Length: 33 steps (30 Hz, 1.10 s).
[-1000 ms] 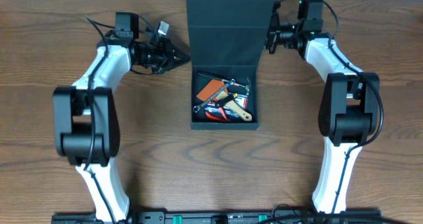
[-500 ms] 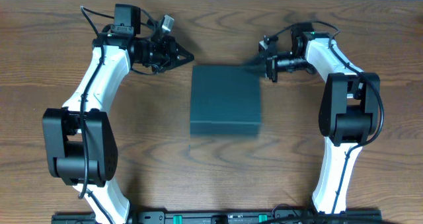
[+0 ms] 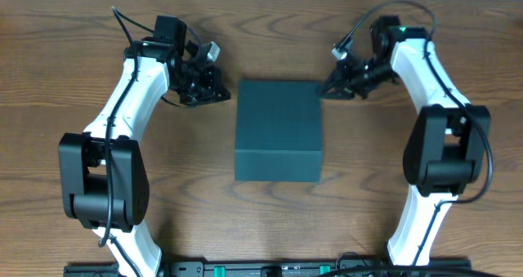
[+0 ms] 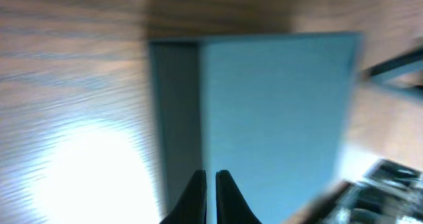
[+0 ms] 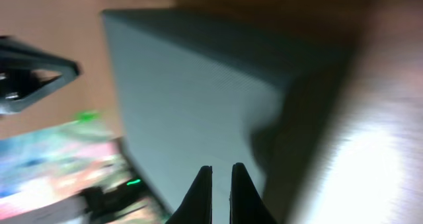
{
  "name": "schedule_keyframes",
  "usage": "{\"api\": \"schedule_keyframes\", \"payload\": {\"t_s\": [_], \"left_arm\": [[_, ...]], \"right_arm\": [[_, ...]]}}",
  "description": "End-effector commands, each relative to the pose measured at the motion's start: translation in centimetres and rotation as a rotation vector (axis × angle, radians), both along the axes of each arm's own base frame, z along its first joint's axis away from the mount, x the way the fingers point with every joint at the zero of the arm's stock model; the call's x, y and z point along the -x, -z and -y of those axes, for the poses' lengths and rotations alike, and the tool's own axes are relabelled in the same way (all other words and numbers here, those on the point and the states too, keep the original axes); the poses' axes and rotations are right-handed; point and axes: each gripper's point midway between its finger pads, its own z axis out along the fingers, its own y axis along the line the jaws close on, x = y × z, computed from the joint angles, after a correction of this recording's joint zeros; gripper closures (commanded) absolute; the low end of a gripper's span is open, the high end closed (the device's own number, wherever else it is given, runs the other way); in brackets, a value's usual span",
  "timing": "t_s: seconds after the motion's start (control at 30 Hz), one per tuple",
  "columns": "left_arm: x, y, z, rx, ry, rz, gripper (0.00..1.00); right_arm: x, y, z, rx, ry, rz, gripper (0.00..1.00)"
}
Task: Pack container
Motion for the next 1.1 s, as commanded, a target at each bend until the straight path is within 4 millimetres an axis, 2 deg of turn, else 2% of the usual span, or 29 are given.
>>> {"api": "schedule_keyframes", "payload": {"t_s": [0.0,0.17,0.3,0.43,0.57,0.8,1.07], "left_arm": [[-0.4,-1.5,-1.9,-0.208,0.043,0.139,0.95],[0.6,-3.5,-2.6,-0.433,0.081,0.240,0.95],[2.0,-4.7,-2.5,-0.602,0.120,0.295,0.95],[3.1,-5.0,-0.5,-0.628,0.182,0.324,0.94],[3.8,-4.8,0.9,-0.624,0.220,0.331,0.94],[4.4,-3.9,0.7,-0.632,0.234,0.304,0.94],[5.0,-3.7,1.9,-0.628,0.267,0.315,0.94]], "right_arm": [[-1.4,-3.0,3.0,0.263,-0.030,0.193,0.99],[0.5,-6.6,1.3,0.355,-0.143,0.318,0.99],[2.6,-7.4,-0.5,0.465,-0.230,0.341,0.99],[4.6,-7.0,-2.9,0.520,-0.329,0.340,0.99],[5.5,-6.8,-4.5,0.537,-0.378,0.344,0.99],[6.2,-6.1,-4.4,0.543,-0.385,0.309,0.99],[7.3,-3.2,-3.9,0.554,-0.392,0.247,0.99]]}}
